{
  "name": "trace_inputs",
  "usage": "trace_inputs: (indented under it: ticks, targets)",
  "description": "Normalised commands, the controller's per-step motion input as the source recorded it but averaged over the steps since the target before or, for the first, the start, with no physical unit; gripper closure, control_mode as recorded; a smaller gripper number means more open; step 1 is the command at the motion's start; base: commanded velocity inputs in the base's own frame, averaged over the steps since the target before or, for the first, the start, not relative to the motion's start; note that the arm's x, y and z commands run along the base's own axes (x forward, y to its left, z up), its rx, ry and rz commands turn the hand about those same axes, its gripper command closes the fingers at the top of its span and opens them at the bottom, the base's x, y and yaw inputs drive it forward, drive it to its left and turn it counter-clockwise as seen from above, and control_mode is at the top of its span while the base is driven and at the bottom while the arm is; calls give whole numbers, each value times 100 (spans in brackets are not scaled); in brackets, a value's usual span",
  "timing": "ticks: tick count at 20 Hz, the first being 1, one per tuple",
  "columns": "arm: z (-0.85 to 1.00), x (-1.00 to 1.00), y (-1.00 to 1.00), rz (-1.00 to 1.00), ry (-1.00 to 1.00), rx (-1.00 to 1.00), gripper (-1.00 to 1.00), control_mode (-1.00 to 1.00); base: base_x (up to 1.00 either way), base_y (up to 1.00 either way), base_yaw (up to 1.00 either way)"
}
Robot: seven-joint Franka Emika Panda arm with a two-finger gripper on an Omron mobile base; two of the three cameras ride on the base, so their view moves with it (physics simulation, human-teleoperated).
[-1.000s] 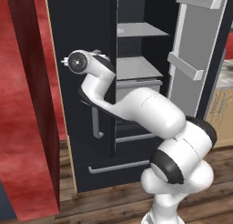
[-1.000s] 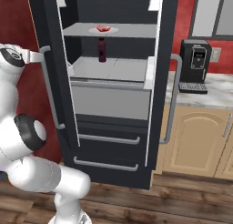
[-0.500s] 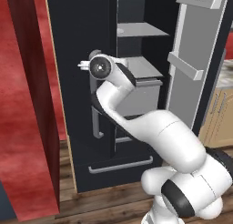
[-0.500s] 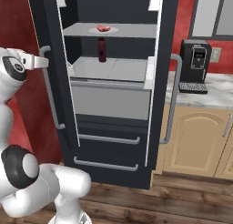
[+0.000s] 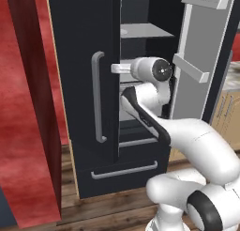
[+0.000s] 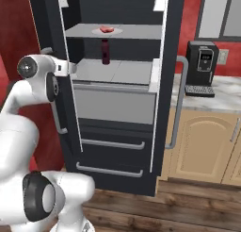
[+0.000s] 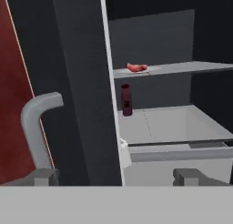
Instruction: Retrieve the steak from the fridge and place it on the saucepan with marinade on the stove.
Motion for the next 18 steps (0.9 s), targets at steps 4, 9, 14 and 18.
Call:
trace_inputs:
  ticks: [4, 9, 14, 18]
  targets:
    - [2, -2, -45, 42, -3, 9, -100, -100, 0, 0, 0]
    - [4, 0, -29, 40, -8, 6, -100, -100, 0, 0, 0]
    - [27, -4, -5, 30, -5, 1, -100, -100, 0, 0, 0]
    - [48, 0, -1, 25, 0, 0, -100, -100, 0, 0, 0]
